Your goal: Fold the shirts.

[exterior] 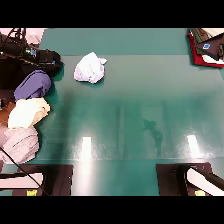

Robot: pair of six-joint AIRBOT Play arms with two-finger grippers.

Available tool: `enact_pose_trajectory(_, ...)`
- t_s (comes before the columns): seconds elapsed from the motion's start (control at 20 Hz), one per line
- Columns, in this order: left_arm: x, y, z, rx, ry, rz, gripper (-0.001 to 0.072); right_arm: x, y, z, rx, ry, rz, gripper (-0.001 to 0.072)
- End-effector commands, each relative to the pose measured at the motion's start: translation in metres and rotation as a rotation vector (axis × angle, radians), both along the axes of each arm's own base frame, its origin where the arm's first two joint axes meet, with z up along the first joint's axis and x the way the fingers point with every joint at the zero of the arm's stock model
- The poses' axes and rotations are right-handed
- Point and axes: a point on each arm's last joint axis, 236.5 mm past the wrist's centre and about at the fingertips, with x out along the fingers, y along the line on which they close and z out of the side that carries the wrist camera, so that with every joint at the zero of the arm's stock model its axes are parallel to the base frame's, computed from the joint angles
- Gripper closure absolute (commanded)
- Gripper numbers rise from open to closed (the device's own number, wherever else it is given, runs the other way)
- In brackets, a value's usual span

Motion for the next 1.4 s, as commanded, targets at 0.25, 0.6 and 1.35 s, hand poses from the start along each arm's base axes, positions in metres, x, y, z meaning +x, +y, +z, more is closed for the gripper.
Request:
enact_pose_trajectory(0.25, 0.000, 0.000, 0.000, -0.001, 0.000, 0.000, 0.0684, 0.001, 0.000, -0.002, 0.004, 0.006, 0.000, 0.0696)
enact_pose_trajectory(0.6, 0.001, 0.000, 0.000, -0.003, -0.003, 0.002, 0.0684, 0.001, 0.000, -0.002, 0.004, 0.005, -0.001, 0.0696)
enact_pose_trajectory(1.35, 0.107, -0.022, -0.123, -0.084, -0.010, 0.133, 0.0181, 0.021, -0.013, 0.013, 0.019, -0.073, -0.088, 0.0696)
